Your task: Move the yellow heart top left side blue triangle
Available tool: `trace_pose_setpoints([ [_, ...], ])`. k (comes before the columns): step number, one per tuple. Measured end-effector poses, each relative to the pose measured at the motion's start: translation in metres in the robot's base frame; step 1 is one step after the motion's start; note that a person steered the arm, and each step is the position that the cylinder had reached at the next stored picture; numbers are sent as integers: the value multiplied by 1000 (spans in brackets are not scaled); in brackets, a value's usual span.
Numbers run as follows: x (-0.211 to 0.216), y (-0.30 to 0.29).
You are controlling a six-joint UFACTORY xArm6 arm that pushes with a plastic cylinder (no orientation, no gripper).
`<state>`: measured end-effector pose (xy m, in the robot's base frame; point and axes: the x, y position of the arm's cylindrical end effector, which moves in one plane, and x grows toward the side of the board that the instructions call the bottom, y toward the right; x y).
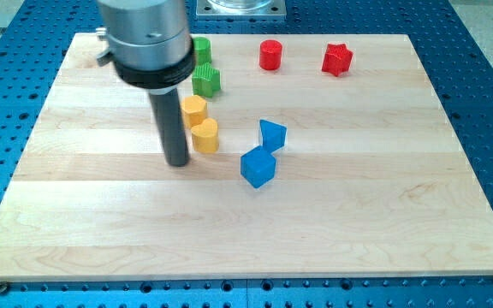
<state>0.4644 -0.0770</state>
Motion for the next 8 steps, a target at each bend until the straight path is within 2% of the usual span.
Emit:
trace_pose_setpoints([
  [1, -12, 52],
  [2, -7, 70],
  [3, 24, 26],
  [4, 4, 20],
  [5, -28, 56],
  [6, 0, 47],
  [7, -14, 19],
  [8, -45, 23],
])
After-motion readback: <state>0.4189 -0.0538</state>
